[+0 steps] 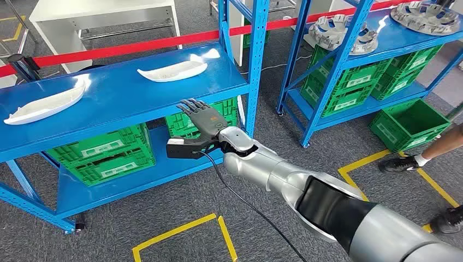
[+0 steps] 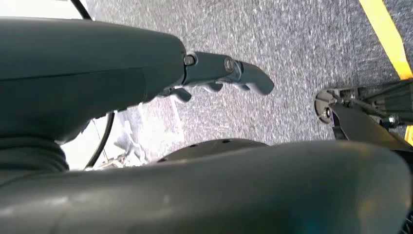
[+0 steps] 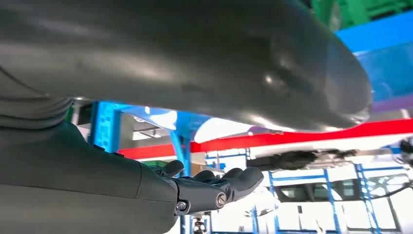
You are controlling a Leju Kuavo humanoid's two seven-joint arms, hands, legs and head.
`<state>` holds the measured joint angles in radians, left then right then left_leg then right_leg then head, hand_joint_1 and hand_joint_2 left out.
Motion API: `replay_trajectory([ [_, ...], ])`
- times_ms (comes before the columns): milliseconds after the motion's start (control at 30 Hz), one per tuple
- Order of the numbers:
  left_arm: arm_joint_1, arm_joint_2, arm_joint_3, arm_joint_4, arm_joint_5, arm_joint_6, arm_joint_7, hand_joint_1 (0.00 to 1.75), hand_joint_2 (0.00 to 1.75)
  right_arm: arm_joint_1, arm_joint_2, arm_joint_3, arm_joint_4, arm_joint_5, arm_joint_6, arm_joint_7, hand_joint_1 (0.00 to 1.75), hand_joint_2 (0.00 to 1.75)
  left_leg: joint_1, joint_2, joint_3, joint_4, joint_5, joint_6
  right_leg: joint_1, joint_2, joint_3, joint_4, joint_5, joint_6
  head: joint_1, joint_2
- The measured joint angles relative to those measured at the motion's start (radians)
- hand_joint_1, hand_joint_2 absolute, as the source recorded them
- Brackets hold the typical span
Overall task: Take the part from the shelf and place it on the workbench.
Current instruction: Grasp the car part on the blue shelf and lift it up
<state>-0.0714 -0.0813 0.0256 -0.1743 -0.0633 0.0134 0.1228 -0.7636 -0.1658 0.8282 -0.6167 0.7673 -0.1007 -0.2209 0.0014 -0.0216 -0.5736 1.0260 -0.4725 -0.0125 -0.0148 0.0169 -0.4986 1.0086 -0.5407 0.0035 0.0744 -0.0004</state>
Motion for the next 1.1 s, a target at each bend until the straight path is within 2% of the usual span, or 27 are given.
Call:
replay_trajectory([
  [267, -0.001, -0.001, 0.0, 0.0, -0.006, 0.009, 0.017, 0.0, 0.0, -0.06, 0.026, 0.0, 0.039, -0.008, 0.012, -0.027, 0.0, 0.0, 0.0, -0.001, 0.0, 0.0, 0.0, 0.0, 0.0, -0.001, 0.0, 0.0, 0.0, 0.0, 0.0, 0.0],
  [700, -0.004, -0.001, 0.0, 0.0, -0.026, 0.015, 0.035, 0.0, 0.0, -0.05, 0.022, 0.0, 0.053, -0.01, -0.029, -0.015, 0.0, 0.0, 0.0, -0.001, 0.0, 0.0, 0.0, 0.0, 0.0, 0.0, 0.0, 0.0, 0.0, 0.0, 0.0, 0.0],
  [1100, -0.004, -0.002, 0.0, 0.0, -0.019, 0.033, 0.041, 0.0, 0.0, -0.067, 0.056, 0.0, 0.065, -0.004, -0.014, -0.011, 0.0, 0.0, -0.005, -0.001, -0.002, 0.005, -0.001, 0.003, -0.005, 0.0, 0.0, -0.002, 0.002, 0.003, 0.0, 0.0],
])
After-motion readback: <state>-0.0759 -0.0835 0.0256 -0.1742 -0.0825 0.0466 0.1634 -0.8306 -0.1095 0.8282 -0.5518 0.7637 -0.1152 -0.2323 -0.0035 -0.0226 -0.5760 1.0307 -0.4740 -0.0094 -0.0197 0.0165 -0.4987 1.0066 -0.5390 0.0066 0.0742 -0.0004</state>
